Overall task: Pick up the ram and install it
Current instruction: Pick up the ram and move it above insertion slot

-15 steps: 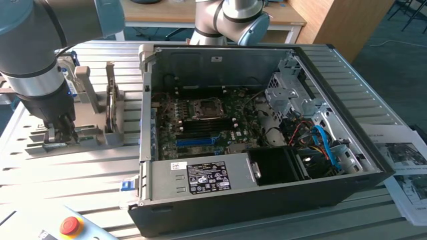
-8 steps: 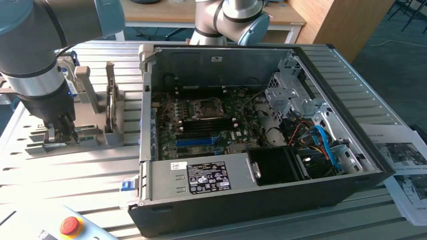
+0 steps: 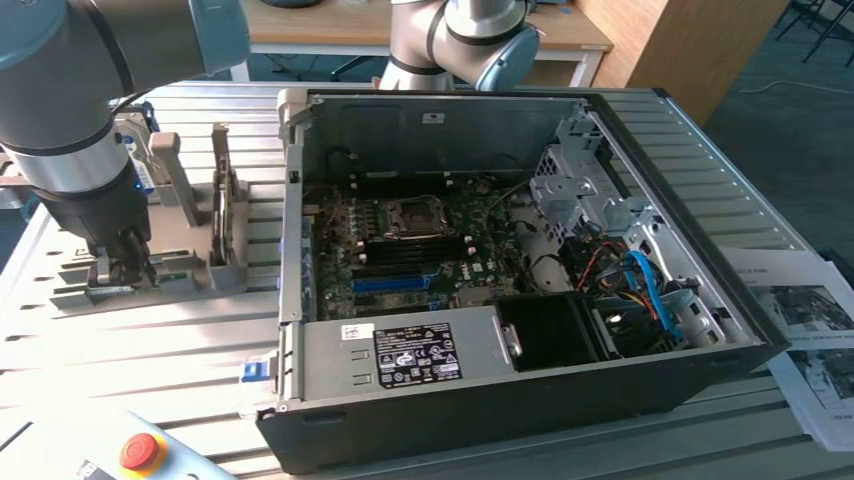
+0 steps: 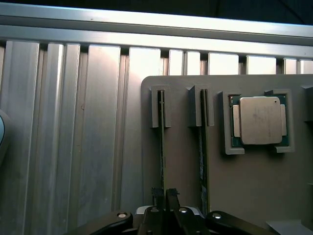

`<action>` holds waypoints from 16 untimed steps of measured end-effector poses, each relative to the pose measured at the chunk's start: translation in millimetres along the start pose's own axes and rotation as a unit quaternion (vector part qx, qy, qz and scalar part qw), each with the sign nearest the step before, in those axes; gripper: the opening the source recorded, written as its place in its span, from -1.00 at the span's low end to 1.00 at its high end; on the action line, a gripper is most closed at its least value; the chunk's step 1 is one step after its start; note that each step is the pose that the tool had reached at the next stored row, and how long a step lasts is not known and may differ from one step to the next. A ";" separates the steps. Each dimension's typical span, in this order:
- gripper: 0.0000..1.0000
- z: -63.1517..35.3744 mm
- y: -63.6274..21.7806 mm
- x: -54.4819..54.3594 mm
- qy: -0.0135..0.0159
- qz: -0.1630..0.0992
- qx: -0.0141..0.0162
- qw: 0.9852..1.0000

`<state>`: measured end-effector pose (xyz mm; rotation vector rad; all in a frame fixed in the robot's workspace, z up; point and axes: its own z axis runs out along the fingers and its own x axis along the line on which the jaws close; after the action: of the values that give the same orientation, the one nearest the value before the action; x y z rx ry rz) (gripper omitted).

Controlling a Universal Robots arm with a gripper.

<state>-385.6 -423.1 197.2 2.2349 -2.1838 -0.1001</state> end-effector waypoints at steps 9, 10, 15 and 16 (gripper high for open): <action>-0.69 0.0 0.0 0.0 0.000 0.000 0.000 1.000; -0.69 0.0 0.0 0.0 0.000 0.000 0.000 1.000; -0.69 0.0 0.0 0.0 0.000 0.000 0.000 1.000; -0.69 0.0 0.0 0.0 0.000 0.000 0.000 1.000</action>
<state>-385.6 -423.1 197.2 2.2348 -2.1839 -0.1000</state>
